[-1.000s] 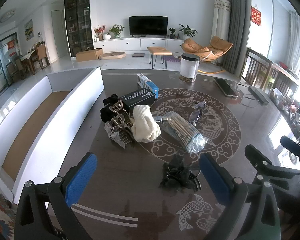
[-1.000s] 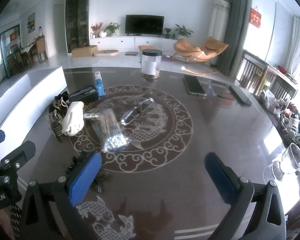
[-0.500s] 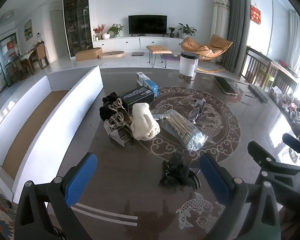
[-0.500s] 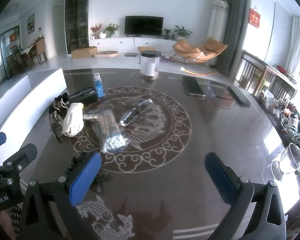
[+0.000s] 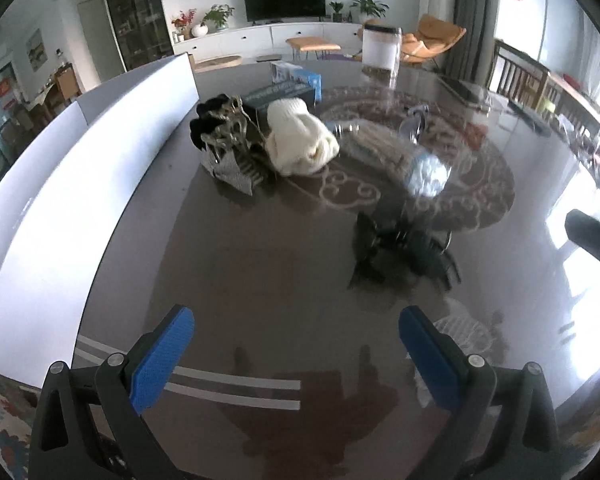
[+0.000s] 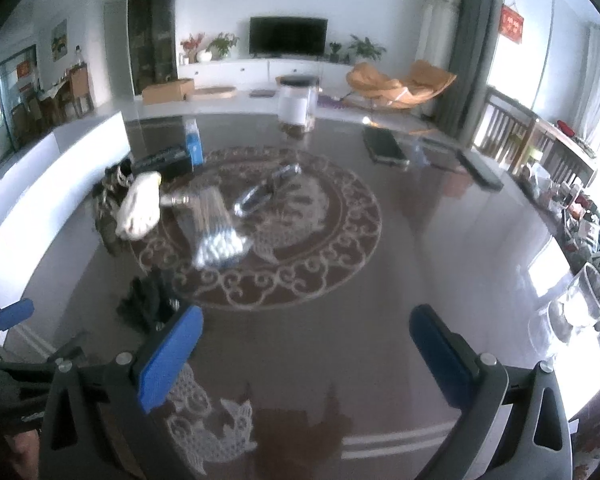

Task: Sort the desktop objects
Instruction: 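Move the left tool toward the clear claw clip while the right tool approaches the black mesh bow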

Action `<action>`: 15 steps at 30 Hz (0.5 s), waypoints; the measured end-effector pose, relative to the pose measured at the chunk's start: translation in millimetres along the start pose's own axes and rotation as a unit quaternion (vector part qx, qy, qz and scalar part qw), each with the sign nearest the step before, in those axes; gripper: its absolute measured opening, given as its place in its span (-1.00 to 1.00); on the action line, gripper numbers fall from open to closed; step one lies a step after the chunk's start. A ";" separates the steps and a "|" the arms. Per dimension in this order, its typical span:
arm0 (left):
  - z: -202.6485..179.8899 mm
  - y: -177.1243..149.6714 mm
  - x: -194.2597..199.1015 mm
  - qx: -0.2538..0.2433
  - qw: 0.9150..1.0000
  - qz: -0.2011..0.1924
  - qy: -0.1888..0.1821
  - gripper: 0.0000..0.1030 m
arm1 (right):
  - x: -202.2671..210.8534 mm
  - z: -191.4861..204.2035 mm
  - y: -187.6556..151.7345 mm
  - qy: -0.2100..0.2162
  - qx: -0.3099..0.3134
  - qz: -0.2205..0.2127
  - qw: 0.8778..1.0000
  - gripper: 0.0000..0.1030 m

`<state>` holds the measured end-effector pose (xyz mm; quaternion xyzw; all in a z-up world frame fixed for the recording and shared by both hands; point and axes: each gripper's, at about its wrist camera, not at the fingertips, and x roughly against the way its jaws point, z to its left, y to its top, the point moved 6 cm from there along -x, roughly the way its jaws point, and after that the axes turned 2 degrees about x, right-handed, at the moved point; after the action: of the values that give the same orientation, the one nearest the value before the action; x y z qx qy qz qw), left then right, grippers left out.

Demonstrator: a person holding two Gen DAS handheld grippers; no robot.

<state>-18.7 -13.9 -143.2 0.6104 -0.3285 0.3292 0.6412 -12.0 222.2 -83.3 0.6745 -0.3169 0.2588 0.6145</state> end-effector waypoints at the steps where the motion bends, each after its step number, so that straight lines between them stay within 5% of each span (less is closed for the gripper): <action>1: 0.9 -2.3 -3.0 -0.003 1.000 0.002 0.000 1.00 | -1.0 1.9 -2.8 0.003 0.000 0.004 1.000 1.00; 15: 53.4 -23.0 -31.1 0.008 0.997 0.059 -0.044 1.00 | -53.0 90.4 -7.3 0.127 0.026 0.060 0.990 1.00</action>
<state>-18.5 -68.7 -179.7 0.6088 -0.3895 0.3418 0.6006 -45.4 138.5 -137.3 0.6317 -0.2692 0.3874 0.6151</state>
